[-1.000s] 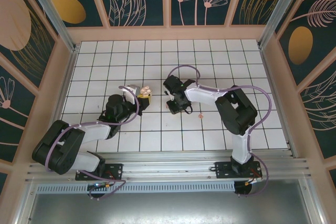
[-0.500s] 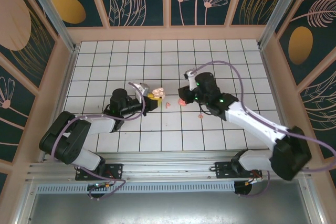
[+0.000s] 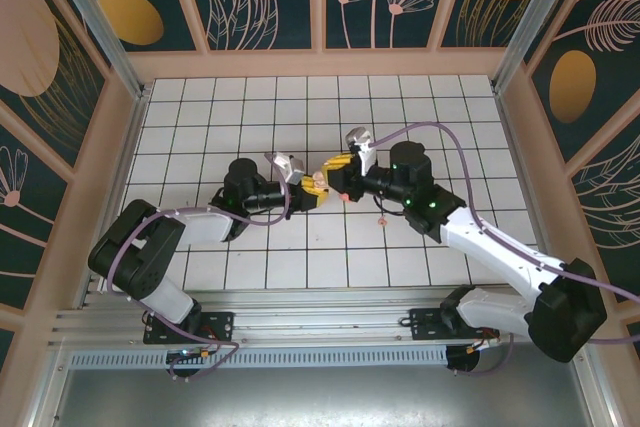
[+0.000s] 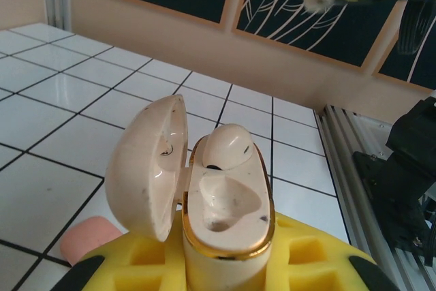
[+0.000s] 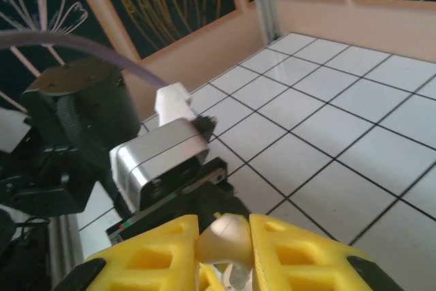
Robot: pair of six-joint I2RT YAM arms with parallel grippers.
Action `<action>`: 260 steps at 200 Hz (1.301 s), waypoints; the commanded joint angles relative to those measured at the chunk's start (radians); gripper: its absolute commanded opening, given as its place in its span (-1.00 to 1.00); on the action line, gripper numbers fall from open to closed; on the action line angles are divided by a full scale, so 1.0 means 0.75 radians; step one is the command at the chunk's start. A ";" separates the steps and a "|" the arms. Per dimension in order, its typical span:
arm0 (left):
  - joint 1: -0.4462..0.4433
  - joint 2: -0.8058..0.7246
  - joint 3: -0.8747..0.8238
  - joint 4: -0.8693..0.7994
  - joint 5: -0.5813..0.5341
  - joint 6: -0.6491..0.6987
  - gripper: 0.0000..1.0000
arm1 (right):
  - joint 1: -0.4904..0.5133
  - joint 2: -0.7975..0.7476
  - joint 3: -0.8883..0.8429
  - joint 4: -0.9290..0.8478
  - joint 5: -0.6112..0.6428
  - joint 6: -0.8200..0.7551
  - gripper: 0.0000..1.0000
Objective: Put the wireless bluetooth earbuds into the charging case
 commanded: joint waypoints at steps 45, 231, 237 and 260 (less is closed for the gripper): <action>-0.006 -0.004 0.034 0.082 0.057 -0.039 -0.63 | 0.020 0.076 -0.034 0.132 -0.045 -0.027 -0.55; -0.008 -0.041 0.025 0.177 0.044 -0.129 -0.63 | 0.023 0.150 -0.053 0.094 -0.122 -0.078 -0.55; -0.008 -0.043 0.023 0.177 0.042 -0.129 -0.63 | 0.023 0.152 -0.052 0.092 -0.123 -0.079 -0.55; -0.009 -0.048 0.021 0.175 0.040 -0.123 -0.63 | 0.023 0.156 -0.050 0.083 -0.136 -0.079 -0.55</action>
